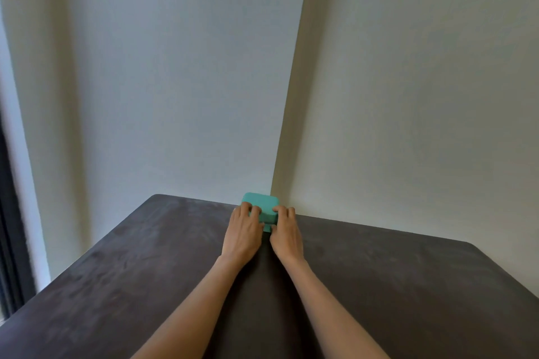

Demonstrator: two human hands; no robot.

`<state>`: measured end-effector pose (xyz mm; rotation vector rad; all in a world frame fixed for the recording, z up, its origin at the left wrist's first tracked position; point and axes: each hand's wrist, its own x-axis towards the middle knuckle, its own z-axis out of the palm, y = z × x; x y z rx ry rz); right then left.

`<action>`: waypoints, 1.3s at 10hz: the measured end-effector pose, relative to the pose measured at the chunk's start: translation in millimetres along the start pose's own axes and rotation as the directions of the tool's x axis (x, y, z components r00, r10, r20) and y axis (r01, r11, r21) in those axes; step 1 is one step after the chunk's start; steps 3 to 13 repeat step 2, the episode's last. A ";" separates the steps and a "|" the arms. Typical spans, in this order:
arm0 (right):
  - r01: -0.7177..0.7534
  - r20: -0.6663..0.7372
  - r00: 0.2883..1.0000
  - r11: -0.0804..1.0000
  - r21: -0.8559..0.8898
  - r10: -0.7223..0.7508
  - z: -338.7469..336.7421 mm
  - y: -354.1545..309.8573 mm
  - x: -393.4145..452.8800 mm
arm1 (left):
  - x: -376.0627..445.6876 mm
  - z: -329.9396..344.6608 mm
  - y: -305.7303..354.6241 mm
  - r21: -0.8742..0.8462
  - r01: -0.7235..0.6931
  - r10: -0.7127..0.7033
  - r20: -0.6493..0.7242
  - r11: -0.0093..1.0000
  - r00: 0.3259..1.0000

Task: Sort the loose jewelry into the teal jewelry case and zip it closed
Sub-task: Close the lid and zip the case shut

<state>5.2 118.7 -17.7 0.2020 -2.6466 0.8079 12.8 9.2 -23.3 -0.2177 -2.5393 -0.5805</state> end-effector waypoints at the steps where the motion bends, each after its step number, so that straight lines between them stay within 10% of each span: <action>1: -0.050 0.143 0.989 0.999 0.006 0.048 -15.4 -7.6 -0.9 | -5.7 -5.4 0.0 0.048 0.004 -0.012 0.168 0.999 0.986; 13: -0.052 0.190 0.981 0.999 0.017 0.047 -26.8 -10.9 -17.2 | -15.4 -12.3 0.3 0.155 -0.006 -0.035 0.264 0.988 0.964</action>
